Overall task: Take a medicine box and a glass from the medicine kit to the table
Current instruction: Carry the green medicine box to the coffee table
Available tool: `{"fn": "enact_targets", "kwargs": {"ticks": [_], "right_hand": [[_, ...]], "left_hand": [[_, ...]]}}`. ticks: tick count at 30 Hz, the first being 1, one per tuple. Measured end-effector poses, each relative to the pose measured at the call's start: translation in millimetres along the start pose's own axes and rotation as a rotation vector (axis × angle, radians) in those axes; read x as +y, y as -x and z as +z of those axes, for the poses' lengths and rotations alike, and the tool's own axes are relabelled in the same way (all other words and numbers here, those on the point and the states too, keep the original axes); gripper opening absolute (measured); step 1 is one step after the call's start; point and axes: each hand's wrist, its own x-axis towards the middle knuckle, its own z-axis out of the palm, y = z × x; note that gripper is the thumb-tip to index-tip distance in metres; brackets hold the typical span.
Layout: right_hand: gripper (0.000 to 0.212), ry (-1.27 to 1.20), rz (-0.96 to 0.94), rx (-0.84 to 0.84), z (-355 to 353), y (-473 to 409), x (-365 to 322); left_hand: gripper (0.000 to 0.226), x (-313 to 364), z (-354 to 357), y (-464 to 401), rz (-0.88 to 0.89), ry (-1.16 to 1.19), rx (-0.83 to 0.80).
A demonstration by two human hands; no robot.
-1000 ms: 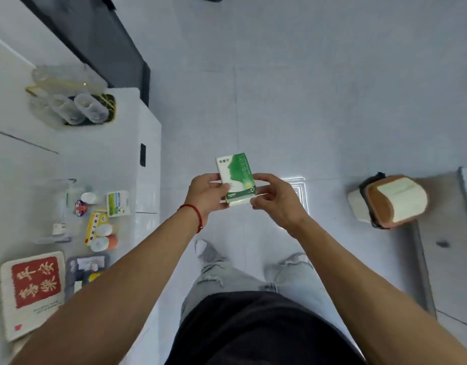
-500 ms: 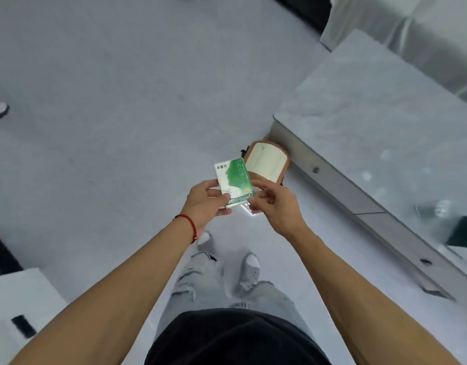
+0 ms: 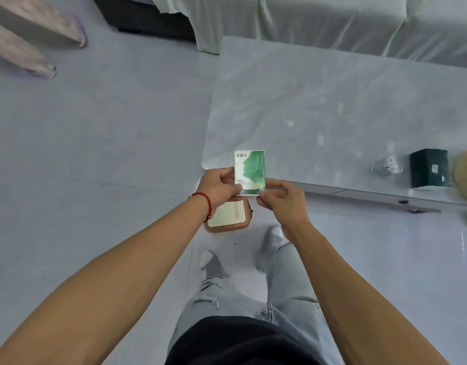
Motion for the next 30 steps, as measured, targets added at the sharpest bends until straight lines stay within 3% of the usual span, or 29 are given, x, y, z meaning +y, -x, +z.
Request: {"fn": "enact_targets", "kwargs": {"ticks": [5, 12, 18, 23, 30], "right_hand": [[0.026, -0.006, 0.112, 0.107, 13, -100, -26], [0.029, 0.205, 0.089, 0.061, 22, -301, -64], [0.027, 0.290, 0.011, 0.012, 71, -436, -78], [0.020, 0.324, -0.015, -0.046, 107, -492, -73], [0.016, 0.288, -0.008, -0.064, 114, -496, -64]], "left_hand": [[0.051, 48, 9, -102, -0.036, -0.168, 0.159], [0.039, 72, 34, -281, -0.123, -0.101, 0.367], [0.041, 83, 8, -415, -0.061, -0.294, 0.492], [0.034, 86, -26, -470, 0.002, -0.386, 0.515], [0.038, 72, -32, -474, 0.033, -0.373, 0.508]]}}
